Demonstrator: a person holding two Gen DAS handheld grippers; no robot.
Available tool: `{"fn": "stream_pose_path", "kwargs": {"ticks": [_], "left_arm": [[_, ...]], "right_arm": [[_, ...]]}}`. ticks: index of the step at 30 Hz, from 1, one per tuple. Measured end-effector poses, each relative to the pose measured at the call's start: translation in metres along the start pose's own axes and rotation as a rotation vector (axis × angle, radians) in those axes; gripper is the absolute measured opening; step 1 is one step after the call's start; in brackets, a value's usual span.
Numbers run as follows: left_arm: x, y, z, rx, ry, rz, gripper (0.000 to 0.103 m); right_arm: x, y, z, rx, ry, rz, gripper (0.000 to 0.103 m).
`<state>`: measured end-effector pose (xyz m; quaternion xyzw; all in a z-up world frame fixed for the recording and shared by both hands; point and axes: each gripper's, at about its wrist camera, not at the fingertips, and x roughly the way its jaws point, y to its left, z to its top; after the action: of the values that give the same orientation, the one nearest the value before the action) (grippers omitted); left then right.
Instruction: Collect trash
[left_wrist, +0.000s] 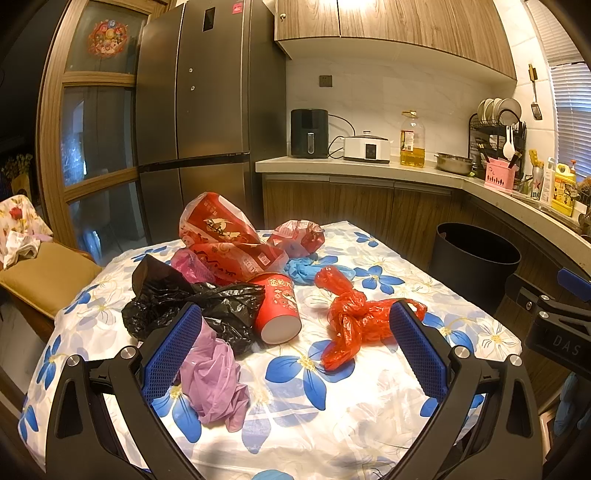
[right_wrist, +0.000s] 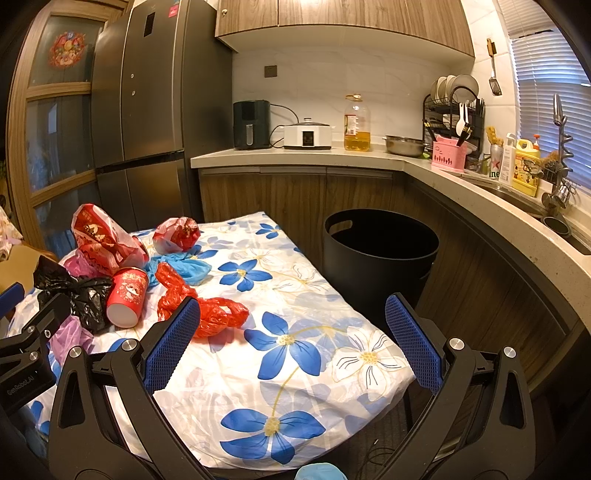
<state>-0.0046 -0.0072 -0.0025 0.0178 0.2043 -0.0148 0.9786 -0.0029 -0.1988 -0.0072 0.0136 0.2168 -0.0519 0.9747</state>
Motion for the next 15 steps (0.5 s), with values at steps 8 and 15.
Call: {"fn": "stream_pose_path", "kwargs": {"ticks": [8, 15], "left_arm": [[-0.001, 0.0, 0.001, -0.001, -0.023, 0.017, 0.098], [0.002, 0.008, -0.002, -0.012, -0.043, 0.039, 0.098]], "right_arm": [[-0.002, -0.001, 0.001, 0.005, 0.004, 0.01, 0.099], [0.008, 0.003, -0.002, 0.0, 0.006, 0.027, 0.099]]}}
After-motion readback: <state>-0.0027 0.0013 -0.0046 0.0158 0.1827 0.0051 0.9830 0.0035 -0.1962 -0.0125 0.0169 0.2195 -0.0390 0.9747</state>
